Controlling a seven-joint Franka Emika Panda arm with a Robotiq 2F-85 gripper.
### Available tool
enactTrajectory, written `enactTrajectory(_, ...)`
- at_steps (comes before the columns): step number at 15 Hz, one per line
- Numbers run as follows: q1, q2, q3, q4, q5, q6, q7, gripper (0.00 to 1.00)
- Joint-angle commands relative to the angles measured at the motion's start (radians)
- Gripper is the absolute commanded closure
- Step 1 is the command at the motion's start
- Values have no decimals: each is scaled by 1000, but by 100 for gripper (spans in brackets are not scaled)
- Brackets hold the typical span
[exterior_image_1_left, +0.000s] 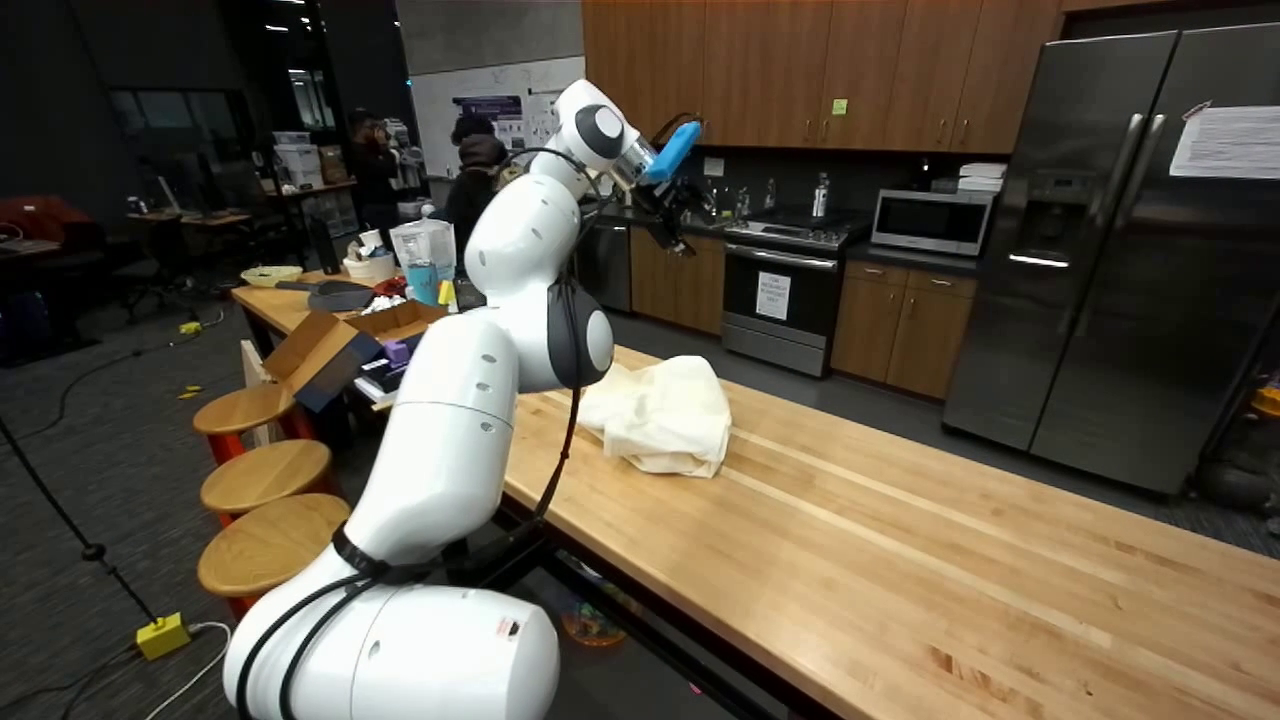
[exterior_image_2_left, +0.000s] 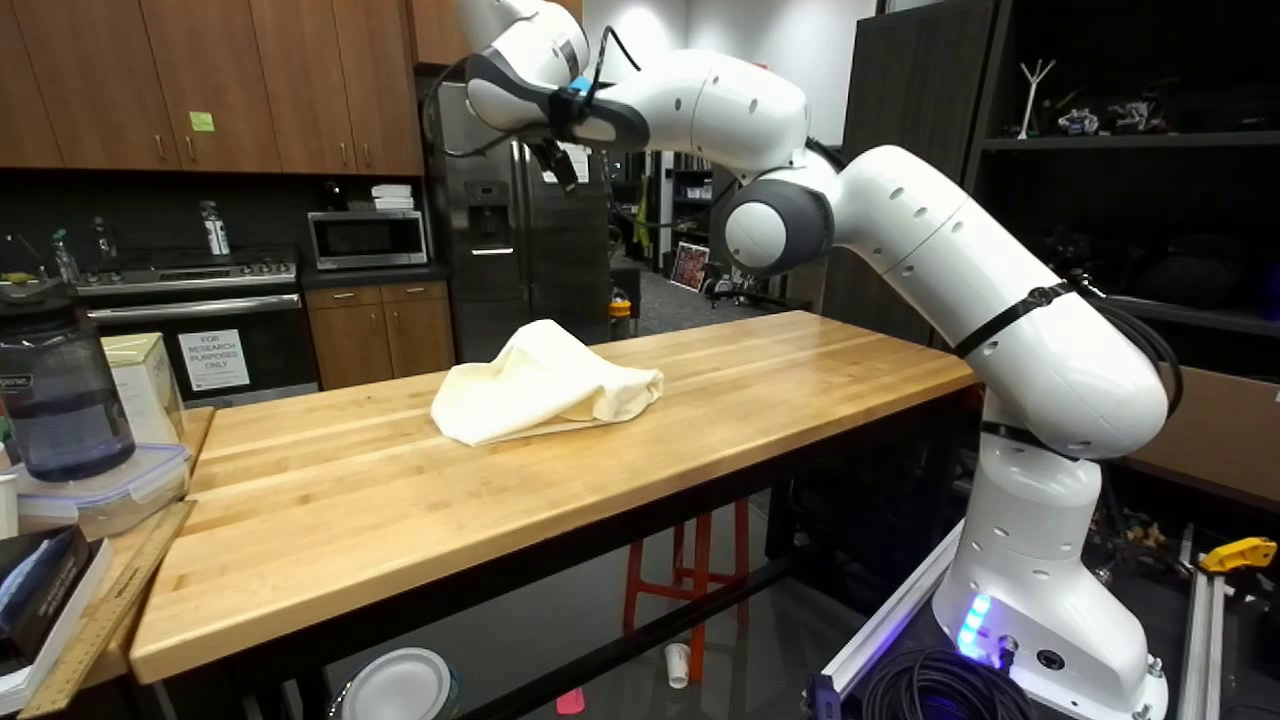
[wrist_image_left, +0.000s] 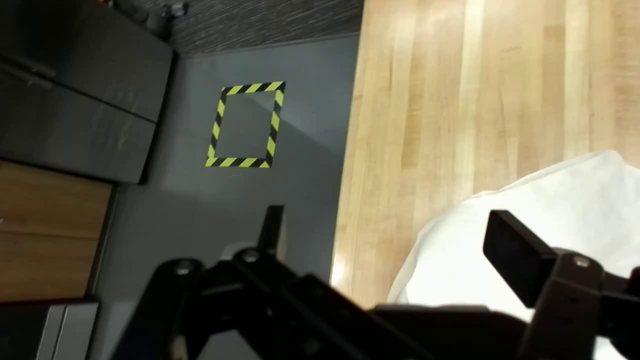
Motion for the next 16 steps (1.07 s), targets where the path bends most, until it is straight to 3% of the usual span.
enactTrajectory(1,-60,30,8,38,45,-136,97,0)
enactTrajectory(9,-175,101,102,31,219,-376,342,0)
enactTrajectory(13,-196,125,136,33,261,-396,398,0)
enactTrajectory(16,-174,133,142,36,247,-382,377,0)
